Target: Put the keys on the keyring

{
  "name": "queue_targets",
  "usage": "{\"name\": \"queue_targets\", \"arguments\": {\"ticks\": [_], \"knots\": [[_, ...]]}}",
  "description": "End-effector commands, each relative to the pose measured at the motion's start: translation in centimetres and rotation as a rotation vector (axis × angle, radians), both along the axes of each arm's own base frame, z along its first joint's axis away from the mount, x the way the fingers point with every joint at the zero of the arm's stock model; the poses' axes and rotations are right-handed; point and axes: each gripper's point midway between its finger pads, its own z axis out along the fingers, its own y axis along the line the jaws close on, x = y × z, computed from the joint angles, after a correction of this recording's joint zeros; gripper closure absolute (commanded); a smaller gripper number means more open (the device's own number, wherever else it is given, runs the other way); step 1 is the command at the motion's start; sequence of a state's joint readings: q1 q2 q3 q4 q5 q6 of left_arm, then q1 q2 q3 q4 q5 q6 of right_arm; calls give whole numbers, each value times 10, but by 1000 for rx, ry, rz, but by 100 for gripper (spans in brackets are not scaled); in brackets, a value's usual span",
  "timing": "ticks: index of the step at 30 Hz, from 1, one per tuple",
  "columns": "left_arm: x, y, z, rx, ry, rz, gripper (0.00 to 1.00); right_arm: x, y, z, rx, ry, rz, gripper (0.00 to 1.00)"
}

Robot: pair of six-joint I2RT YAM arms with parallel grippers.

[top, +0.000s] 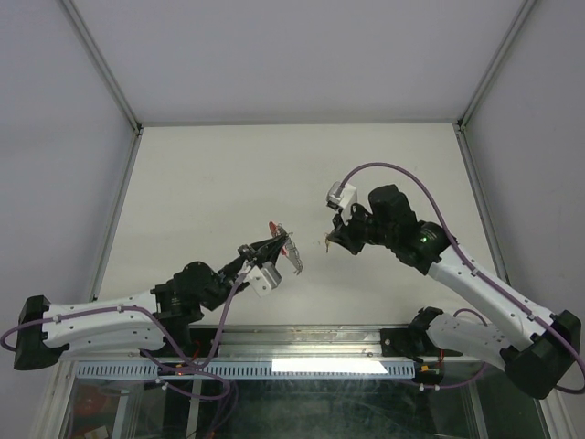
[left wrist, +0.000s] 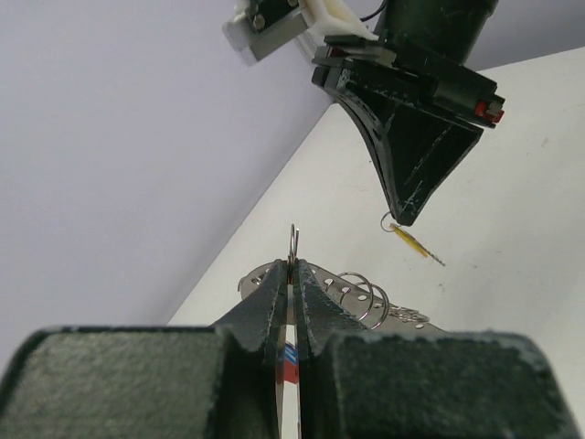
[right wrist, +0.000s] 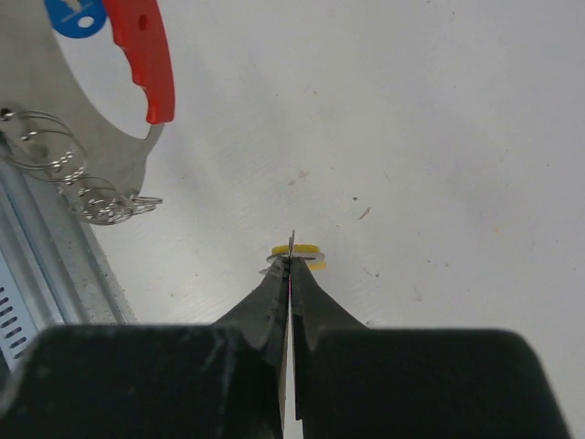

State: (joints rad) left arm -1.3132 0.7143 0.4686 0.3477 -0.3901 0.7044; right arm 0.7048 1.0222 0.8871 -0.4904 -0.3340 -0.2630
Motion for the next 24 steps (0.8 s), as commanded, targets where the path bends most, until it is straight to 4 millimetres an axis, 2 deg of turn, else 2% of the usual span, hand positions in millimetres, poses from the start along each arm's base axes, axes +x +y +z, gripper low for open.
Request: {"name": "queue_targets", "arguments": {"ticks": [1, 6, 10, 15, 18, 24], "knots": [[-1, -6, 33, -141, 11, -62, 100, -4, 7, 46, 149, -7, -48, 100], [5, -7, 38, -180, 17, -60, 100, -17, 11, 73, 229, 7, -23, 100], [7, -10, 44, -209, 22, -62, 100, -35, 18, 83, 257, 51, 79, 100], [8, -12, 51, -244, 27, -61, 100, -47, 21, 105, 311, 29, 148, 100], [7, -13, 55, -264, 26, -69, 100, -53, 22, 117, 336, 23, 178, 100], [-3, -21, 59, -270, 25, -142, 100, -55, 28, 127, 353, 9, 227, 100]]}}
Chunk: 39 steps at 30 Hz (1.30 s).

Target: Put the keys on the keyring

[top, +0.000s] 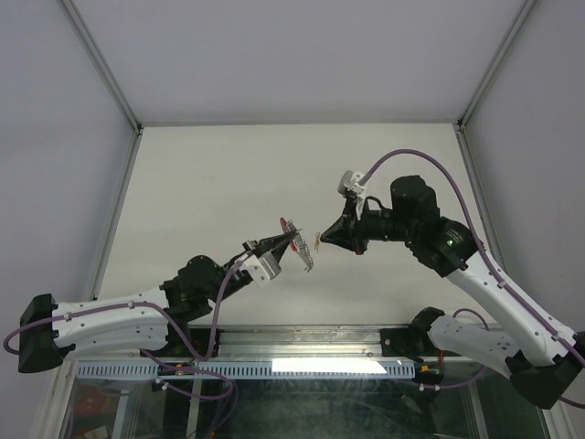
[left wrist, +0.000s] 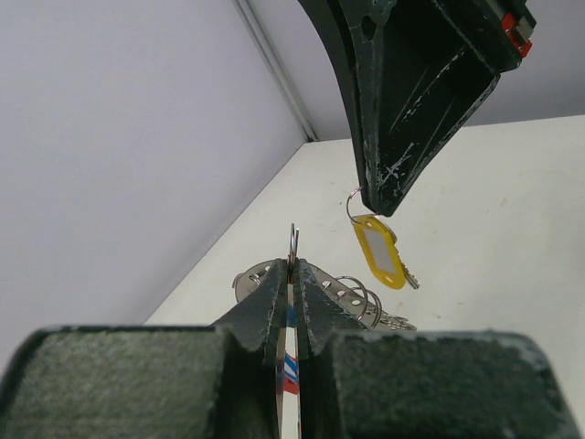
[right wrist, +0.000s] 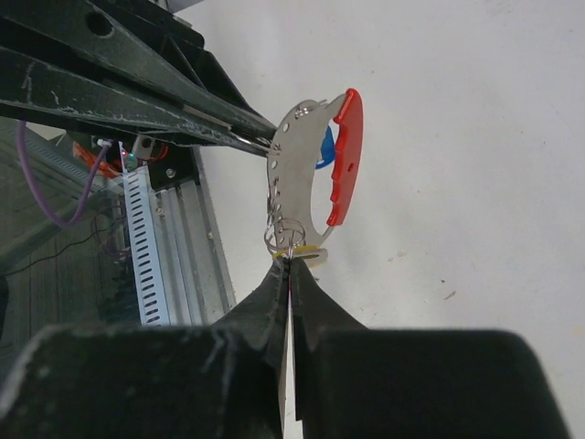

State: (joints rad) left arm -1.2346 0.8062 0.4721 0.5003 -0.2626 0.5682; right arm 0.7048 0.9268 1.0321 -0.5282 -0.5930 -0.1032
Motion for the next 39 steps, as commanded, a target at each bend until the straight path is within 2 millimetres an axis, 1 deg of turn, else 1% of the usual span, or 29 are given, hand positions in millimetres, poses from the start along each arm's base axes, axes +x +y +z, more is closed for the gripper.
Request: {"name": "queue_targets", "arguments": {"ticks": [1, 5, 12, 18, 26, 39], "knots": [[-10, -3, 49, -141, -40, -75, 100, -7, 9, 37, 86, -64, 73, 100], [-13, -9, 50, -135, -32, -103, 100, -9, 15, 42, 96, -72, 122, 100], [-12, -13, 50, -128, -28, -101, 100, -10, 20, 43, 117, -64, 153, 100], [-11, -15, 47, -115, -27, -100, 100, -10, 21, 46, 134, -73, 153, 100], [-11, -16, 49, -117, -26, -101, 100, -12, 21, 47, 140, -74, 160, 100], [-13, -16, 51, -118, -29, -115, 100, -1, 20, 41, 126, -72, 91, 100]]}}
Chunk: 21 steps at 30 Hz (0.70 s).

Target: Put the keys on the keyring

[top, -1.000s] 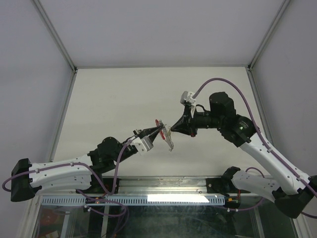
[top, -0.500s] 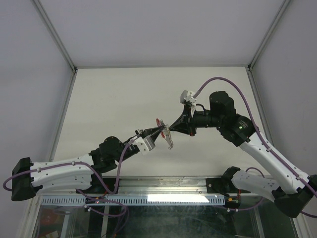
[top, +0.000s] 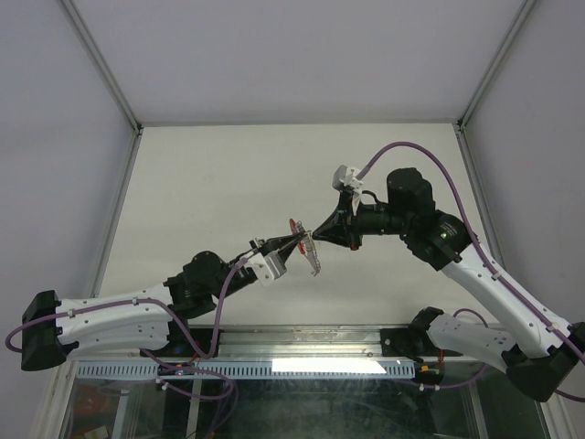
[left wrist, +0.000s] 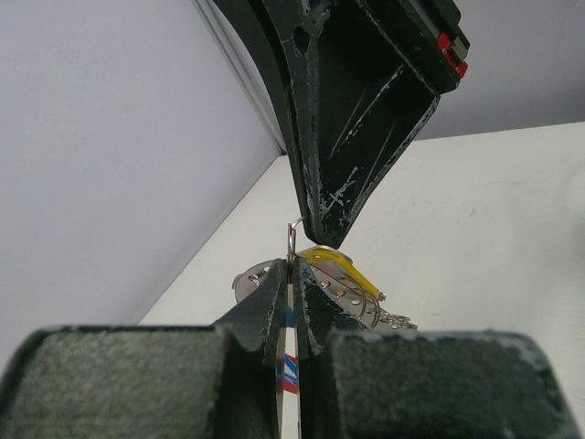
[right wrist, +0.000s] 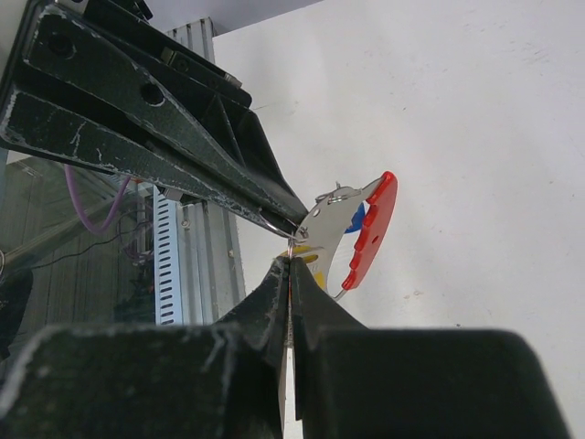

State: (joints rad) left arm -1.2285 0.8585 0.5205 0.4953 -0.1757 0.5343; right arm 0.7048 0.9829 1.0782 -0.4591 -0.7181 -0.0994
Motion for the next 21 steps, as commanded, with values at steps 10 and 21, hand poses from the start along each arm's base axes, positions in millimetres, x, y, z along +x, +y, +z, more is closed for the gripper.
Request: {"name": "queue_targets", "arguments": {"ticks": [10, 21], "knots": [[-7, 4, 47, -124, -33, -34, 100, 9, -1, 14, 39, -44, -58, 100], [-8, 4, 48, -125, -37, -38, 100, 13, -1, 7, 17, -15, -89, 100]]}}
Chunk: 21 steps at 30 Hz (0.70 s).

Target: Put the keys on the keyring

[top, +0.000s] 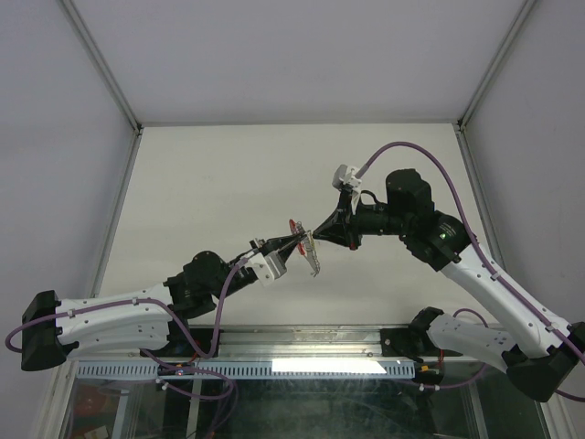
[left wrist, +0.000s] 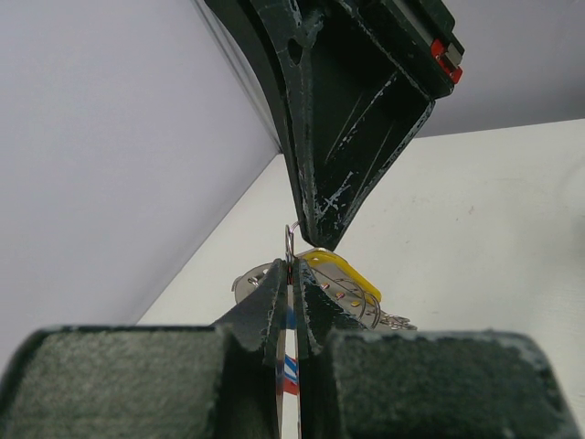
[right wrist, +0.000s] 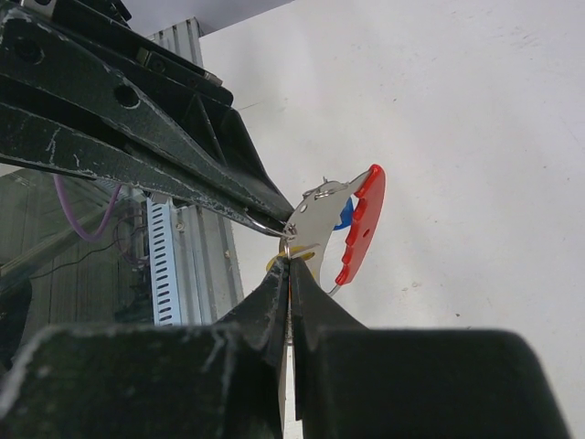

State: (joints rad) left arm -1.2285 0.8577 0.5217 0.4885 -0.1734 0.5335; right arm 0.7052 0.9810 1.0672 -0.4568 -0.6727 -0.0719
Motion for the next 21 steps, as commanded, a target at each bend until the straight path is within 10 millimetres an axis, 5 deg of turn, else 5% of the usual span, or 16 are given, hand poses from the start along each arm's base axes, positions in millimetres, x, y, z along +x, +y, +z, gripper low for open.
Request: {"name": "queue_targets", "arguments": {"ticks": [1, 21], "knots": [[-7, 5, 50, -130, -40, -33, 100, 8, 0, 12, 28, -38, -46, 100], [-7, 4, 49, -128, -44, -32, 100, 18, -5, 12, 16, -24, -122, 100]]}}
